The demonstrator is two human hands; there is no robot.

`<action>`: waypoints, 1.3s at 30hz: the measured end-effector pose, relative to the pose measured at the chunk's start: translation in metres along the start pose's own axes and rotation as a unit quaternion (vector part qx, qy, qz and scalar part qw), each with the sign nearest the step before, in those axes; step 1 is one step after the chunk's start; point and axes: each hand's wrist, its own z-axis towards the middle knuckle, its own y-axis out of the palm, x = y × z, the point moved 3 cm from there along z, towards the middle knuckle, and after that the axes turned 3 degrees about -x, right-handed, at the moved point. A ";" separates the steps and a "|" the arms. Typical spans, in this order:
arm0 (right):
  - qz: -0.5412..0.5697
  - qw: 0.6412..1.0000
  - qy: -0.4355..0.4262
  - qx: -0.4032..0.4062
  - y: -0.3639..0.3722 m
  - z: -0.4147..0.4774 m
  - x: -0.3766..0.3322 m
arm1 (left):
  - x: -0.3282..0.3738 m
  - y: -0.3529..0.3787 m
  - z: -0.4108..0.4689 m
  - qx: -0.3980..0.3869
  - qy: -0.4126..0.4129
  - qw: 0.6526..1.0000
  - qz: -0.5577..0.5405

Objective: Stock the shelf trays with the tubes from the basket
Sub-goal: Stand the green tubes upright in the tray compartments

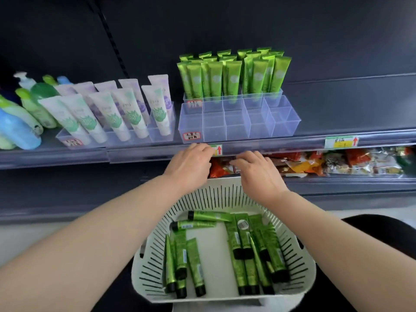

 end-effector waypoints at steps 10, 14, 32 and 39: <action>0.015 0.939 0.128 -0.319 0.091 -0.075 0.006 | 0.011 0.115 -0.078 -0.170 -0.126 0.968 -0.137; 0.005 0.915 0.154 -0.372 0.115 -0.079 0.002 | -0.002 0.139 -0.089 -0.201 -0.174 0.953 -0.146; -0.088 0.891 0.071 -0.440 0.176 -0.089 -0.053 | -0.032 0.183 -0.113 -0.239 -0.247 0.923 -0.173; 0.093 0.887 0.159 -0.424 0.199 -0.073 -0.085 | -0.046 0.175 -0.108 -0.180 -0.292 0.927 -0.152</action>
